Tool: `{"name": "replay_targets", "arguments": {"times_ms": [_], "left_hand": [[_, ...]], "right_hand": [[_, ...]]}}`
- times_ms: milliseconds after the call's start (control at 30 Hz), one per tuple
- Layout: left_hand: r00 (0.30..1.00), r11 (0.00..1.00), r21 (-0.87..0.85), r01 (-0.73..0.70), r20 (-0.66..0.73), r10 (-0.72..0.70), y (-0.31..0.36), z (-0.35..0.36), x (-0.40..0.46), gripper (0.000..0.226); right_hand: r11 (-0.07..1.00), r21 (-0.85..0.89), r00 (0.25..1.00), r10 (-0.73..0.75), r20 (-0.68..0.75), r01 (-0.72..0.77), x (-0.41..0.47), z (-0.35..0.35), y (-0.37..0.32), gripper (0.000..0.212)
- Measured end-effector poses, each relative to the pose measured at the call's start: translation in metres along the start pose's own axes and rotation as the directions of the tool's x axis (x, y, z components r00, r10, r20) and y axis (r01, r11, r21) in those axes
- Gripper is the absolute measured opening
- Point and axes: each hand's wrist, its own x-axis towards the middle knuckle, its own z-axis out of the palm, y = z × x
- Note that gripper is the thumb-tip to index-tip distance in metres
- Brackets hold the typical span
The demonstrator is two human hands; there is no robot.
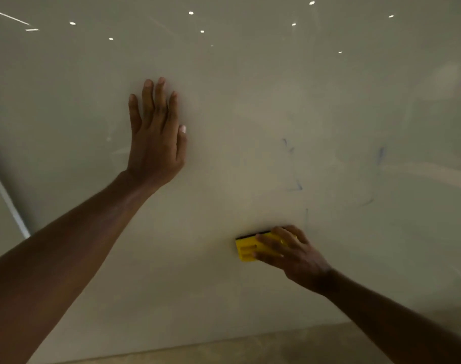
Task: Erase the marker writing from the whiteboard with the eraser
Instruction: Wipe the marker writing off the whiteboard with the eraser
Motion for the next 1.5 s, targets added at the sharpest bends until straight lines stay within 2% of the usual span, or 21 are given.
{"name": "replay_targets", "arguments": {"times_ms": [100,200,267,333,400,433,500,567,633,733,833,933,1000,1033,1100,1133,1233,1300,1400,1467,1500], "left_hand": [[1.000,1.000,-0.010,0.014,-0.010,-0.014,0.008,0.002,0.008,0.056],[0.999,0.999,-0.012,0.031,-0.031,-0.031,0.015,0.005,0.015,0.056],[0.999,1.000,-0.007,0.030,-0.041,-0.030,0.022,0.008,0.019,0.055],[0.999,1.000,-0.007,0.026,-0.046,-0.026,0.029,0.011,0.025,0.054],[0.998,1.000,-0.013,0.025,-0.049,-0.026,0.037,0.014,0.032,0.054],[0.998,1.000,-0.016,0.022,-0.053,-0.023,0.040,0.015,0.034,0.053],[0.998,1.000,-0.020,0.016,-0.060,-0.017,0.048,0.017,0.040,0.053],[0.998,1.000,-0.020,0.010,-0.057,-0.011,0.055,0.020,0.045,0.052],[0.999,1.000,-0.024,0.015,-0.051,-0.016,0.059,0.021,0.048,0.052],[0.999,1.000,-0.016,0.017,-0.051,-0.018,0.065,0.024,0.052,0.053],[0.998,0.999,-0.020,0.029,-0.060,-0.031,0.074,0.029,0.055,0.054],[0.996,0.999,-0.011,0.044,-0.074,-0.044,0.083,0.034,0.057,0.055],[0.996,0.999,-0.004,0.045,-0.078,-0.045,0.091,0.037,0.058,0.055],[0.996,0.999,0.000,0.049,-0.078,-0.049,0.094,0.038,0.058,0.054],[0.996,0.999,0.000,0.054,-0.074,-0.054,0.102,0.041,0.058,0.054],[0.996,0.999,0.000,0.052,-0.070,-0.052,0.106,0.043,0.057,0.054],[0.998,0.999,-0.001,0.042,-0.056,-0.042,0.118,0.048,0.055,0.053],[0.997,0.999,0.006,0.047,-0.055,-0.047,0.123,0.051,0.054,0.053],[0.996,0.998,0.018,0.066,-0.059,-0.065,0.126,0.051,0.053,0.053],[0.996,0.997,0.029,0.070,-0.062,-0.068,0.126,0.050,0.052,0.054],[0.996,0.997,0.036,0.069,-0.062,-0.067,0.127,0.050,0.051,0.054]], "right_hand": [[0.999,-0.037,1.000,0.018,-0.025,-0.018,0.005,-0.024,0.040,0.065],[0.960,-0.016,0.942,0.271,-0.200,-0.280,0.038,-0.066,0.092,0.054],[0.877,0.021,0.824,0.458,-0.334,-0.480,0.061,-0.095,0.124,0.046],[0.765,0.099,0.664,0.609,-0.435,-0.637,0.081,-0.112,0.144,0.050],[0.711,0.165,0.573,0.662,-0.482,-0.683,0.097,-0.111,0.139,0.053],[0.731,0.152,0.593,0.642,-0.486,-0.666,0.101,-0.105,0.128,0.051],[0.863,0.081,0.775,0.486,-0.403,-0.499,0.096,-0.083,0.096,0.046],[0.974,0.039,0.946,0.227,-0.233,-0.224,0.072,-0.056,0.066,0.046],[1.000,-0.001,0.996,0.018,-0.084,-0.018,0.042,-0.040,0.052,0.050],[1.000,-0.023,0.997,0.011,-0.081,-0.013,0.024,-0.048,0.078,0.058],[0.964,-0.024,0.936,0.252,-0.246,-0.266,0.032,-0.083,0.128,0.046],[0.820,0.039,0.727,0.527,-0.440,-0.571,0.031,-0.115,0.181,0.043],[0.722,0.122,0.588,0.639,-0.496,-0.682,0.022,-0.120,0.196,0.050],[0.698,0.143,0.556,0.661,-0.503,-0.701,0.017,-0.115,0.194,0.052],[0.706,0.145,0.570,0.661,-0.489,-0.693,0.003,-0.098,0.178,0.050],[0.739,0.128,0.616,0.633,-0.468,-0.662,-0.006,-0.087,0.166,0.049],[0.904,0.032,0.856,0.415,-0.308,-0.427,-0.050,-0.058,0.130,0.055],[0.965,-0.045,0.955,0.248,-0.163,-0.258,-0.081,-0.051,0.122,0.063],[0.969,-0.074,0.965,0.227,-0.133,-0.238,-0.099,-0.063,0.153,0.063],[0.920,-0.067,0.900,0.361,-0.244,-0.387,-0.093,-0.083,0.190,0.056],[0.871,-0.048,0.832,0.448,-0.327,-0.488,-0.090,-0.094,0.211,0.052]]}}
